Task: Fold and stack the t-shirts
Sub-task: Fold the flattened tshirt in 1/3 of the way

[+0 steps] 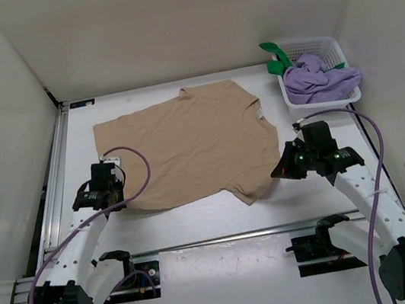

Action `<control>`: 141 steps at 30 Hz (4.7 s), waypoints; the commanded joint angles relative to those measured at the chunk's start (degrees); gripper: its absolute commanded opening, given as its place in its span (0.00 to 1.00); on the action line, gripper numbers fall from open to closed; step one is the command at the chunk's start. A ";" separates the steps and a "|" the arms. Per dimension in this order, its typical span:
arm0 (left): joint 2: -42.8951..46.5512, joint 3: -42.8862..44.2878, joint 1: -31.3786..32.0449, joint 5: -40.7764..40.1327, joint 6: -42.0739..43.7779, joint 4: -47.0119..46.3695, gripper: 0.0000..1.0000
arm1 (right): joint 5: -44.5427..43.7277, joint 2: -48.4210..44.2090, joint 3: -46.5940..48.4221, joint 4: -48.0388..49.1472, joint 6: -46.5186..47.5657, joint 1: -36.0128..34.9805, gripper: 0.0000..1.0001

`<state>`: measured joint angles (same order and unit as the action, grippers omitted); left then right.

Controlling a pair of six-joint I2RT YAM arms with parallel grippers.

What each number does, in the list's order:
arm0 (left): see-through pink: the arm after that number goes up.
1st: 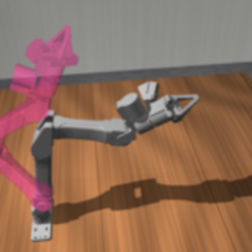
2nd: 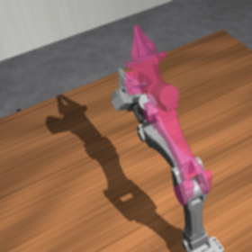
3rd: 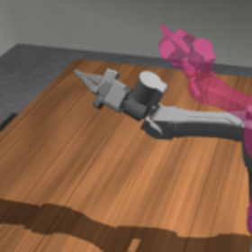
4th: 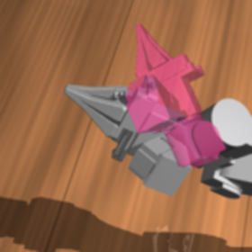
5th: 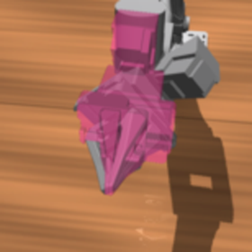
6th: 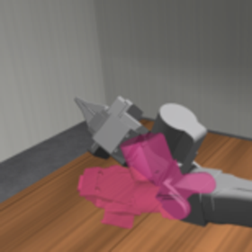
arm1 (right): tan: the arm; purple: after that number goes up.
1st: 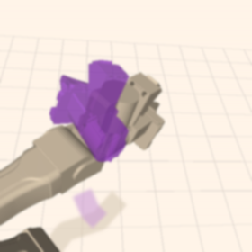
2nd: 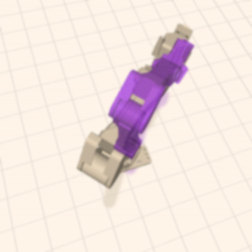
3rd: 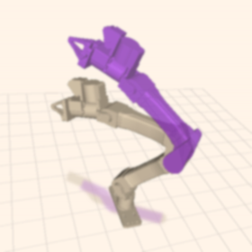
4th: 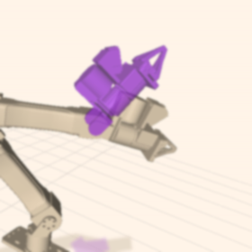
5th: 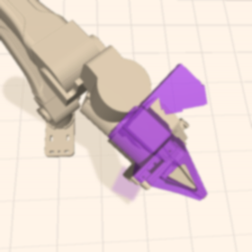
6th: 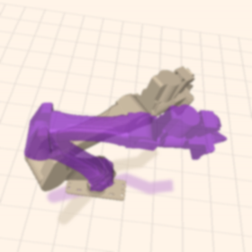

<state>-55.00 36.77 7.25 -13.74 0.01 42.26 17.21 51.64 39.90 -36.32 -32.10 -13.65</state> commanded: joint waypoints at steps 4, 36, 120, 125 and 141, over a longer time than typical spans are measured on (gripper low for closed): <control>2.36 0.66 -0.48 2.31 -0.01 5.89 0.10 | -2.01 5.48 8.43 -1.29 4.32 2.04 0.00; -28.30 21.49 -15.95 14.62 -0.01 -2.89 0.10 | -0.34 65.51 68.11 -3.15 13.02 4.59 0.00; -35.62 19.21 -22.45 7.94 -0.01 3.18 0.10 | -11.84 53.04 29.70 3.36 0.37 -1.20 0.63; -35.08 19.21 -22.45 7.94 -0.01 3.18 0.10 | -14.05 55.06 30.85 3.36 -1.39 -1.20 0.63; -34.56 18.16 -22.98 7.41 -0.01 3.18 0.10 | -18.97 50.05 31.12 0.46 2.30 7.93 0.61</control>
<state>-92.86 54.70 -15.29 -5.19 -0.21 45.34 -0.69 105.36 71.02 -34.02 -31.22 -7.03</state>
